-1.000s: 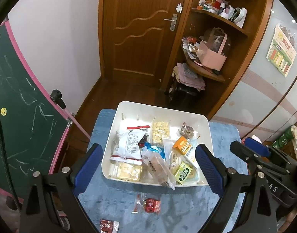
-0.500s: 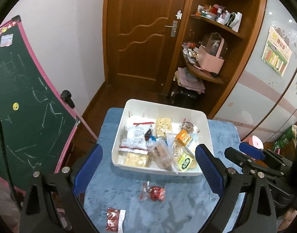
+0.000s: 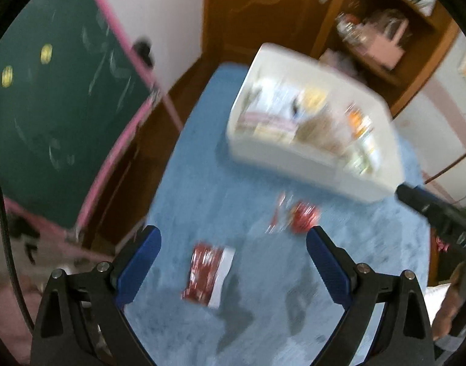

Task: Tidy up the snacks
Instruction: 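Withdraw both tools and move them over the last two snacks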

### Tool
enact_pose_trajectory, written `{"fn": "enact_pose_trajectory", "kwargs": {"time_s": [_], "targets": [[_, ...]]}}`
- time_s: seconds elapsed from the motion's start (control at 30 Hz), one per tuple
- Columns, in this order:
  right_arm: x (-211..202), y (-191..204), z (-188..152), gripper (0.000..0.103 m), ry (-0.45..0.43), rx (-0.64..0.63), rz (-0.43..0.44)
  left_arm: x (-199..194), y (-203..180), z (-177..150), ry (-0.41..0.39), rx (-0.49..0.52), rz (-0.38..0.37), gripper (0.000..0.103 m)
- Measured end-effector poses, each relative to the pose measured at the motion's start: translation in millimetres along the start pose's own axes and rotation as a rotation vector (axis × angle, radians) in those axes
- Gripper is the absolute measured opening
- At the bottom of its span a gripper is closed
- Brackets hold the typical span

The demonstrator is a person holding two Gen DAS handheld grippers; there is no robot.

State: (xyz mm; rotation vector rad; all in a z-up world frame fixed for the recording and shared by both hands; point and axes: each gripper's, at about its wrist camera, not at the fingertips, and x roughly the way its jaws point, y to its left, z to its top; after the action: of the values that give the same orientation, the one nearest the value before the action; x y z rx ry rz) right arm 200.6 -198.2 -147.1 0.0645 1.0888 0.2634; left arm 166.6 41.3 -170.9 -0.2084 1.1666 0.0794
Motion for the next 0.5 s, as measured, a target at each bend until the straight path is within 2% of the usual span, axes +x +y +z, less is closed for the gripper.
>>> {"fn": "enact_pose_trajectory", "kwargs": {"time_s": [0.1, 0.27, 0.5], "targets": [[22.0, 3.3, -7.8, 0.054, 0.045, -0.004, 0.001, 33.3, 16.6, -22.7, 0.078, -0.043, 0.032, 0.096], [61.6, 9.5, -16.2, 0.054, 0.129, -0.005, 0.014, 71.9, 30.0, -41.5, 0.157, -0.079, 0.069, 0.096], [112.5, 19.2, -24.4, 0.054, 0.219, -0.032, 0.018, 101.3, 42.2, -59.6, 0.220, -0.121, 0.095, 0.096]]}}
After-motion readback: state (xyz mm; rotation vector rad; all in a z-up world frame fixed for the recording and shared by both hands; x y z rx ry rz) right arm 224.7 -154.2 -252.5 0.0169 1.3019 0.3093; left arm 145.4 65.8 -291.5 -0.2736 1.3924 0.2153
